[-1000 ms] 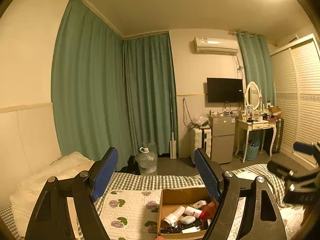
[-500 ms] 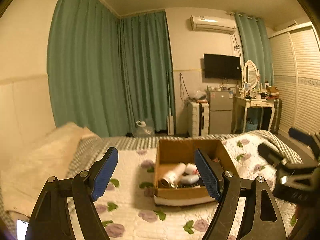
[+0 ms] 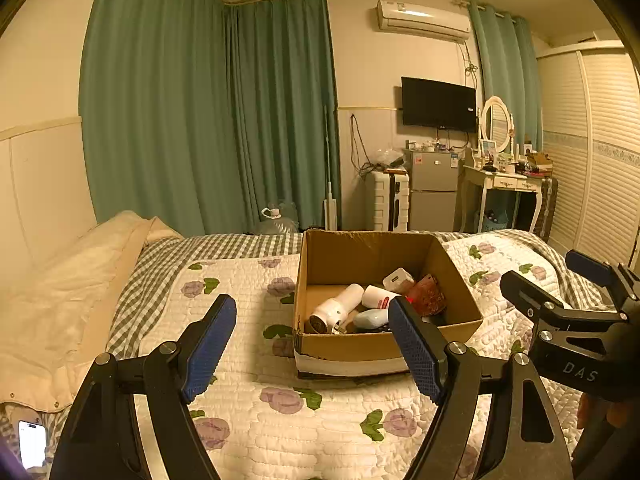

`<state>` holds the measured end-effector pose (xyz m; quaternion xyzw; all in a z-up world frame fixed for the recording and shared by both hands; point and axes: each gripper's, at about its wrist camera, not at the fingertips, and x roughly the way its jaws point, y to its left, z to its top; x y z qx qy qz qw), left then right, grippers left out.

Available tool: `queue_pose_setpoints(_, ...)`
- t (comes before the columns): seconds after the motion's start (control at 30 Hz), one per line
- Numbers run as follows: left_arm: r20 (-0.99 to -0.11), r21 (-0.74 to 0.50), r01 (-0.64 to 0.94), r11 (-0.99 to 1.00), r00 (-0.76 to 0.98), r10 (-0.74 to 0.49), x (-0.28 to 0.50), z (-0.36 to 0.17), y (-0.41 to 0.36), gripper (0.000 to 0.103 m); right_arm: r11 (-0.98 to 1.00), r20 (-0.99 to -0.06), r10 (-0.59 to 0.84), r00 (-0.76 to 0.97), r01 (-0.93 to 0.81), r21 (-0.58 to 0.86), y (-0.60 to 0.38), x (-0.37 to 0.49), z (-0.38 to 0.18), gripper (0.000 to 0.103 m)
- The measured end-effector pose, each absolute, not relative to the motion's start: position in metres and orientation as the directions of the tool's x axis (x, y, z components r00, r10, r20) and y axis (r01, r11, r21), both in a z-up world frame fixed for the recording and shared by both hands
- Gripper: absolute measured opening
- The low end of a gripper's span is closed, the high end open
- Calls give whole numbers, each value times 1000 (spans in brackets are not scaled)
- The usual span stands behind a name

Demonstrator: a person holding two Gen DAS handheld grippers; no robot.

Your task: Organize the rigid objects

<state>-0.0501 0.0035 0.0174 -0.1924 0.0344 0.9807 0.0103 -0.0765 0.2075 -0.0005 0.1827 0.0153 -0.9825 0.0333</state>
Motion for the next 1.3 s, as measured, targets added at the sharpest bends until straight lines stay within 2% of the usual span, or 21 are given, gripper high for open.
queue_pose_setpoints(1.3,-399,64,-18,-998,-917,-9,-52,19,-5,81,-998,-391,-55,-919,67,-17,206,-77,-1,103)
